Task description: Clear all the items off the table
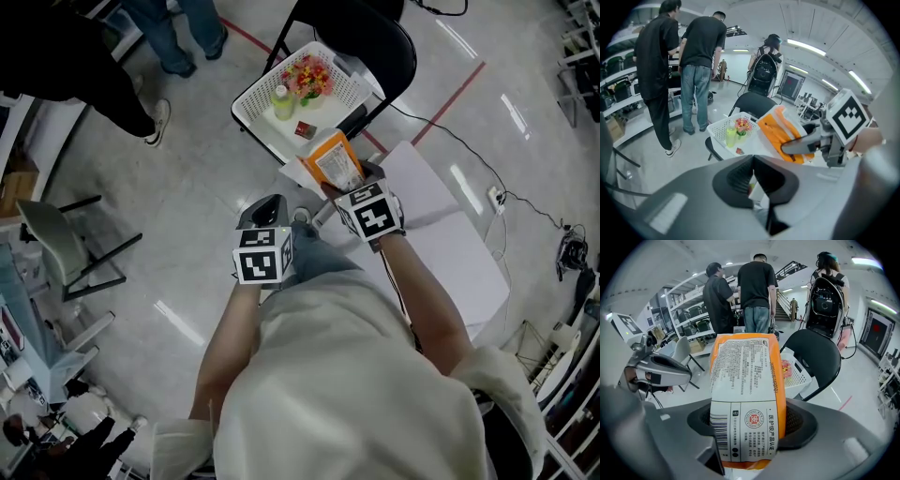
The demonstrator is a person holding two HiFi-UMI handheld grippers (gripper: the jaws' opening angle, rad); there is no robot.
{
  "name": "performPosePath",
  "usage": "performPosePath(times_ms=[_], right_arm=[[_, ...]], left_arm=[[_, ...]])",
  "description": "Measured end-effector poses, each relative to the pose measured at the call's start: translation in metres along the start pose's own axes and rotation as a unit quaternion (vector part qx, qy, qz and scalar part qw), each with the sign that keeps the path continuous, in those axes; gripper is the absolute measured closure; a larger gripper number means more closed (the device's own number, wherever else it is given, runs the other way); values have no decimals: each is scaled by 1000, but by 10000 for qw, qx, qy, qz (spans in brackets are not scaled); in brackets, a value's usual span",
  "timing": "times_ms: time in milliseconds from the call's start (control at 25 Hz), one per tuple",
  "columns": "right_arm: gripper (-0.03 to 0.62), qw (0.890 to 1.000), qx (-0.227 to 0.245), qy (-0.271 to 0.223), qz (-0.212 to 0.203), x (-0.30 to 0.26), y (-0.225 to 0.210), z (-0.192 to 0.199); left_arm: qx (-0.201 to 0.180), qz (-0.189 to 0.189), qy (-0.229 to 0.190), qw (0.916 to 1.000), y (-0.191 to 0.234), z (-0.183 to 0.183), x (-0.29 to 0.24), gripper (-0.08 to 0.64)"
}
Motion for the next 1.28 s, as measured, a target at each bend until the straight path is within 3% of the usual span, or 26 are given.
performPosePath(times_ms=[440,1280], right_arm=[[259,9995,186,227,-107,-47,-20,-45],[259,9909,994,722,-550,-144,-35,-113]], left_arm=[[160,-52,138,9998,34,-32,-30,552],[485,-76,515,9975,69,-73,-94,552]])
Point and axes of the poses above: the fingertips, and each gripper's own axes: x backward along the fingers, y to its left, z out of its underside, the point moved 7 cm from there along x, backward along the fingers, and after that the axes turned 9 degrees about y, right-handed, at the moved point
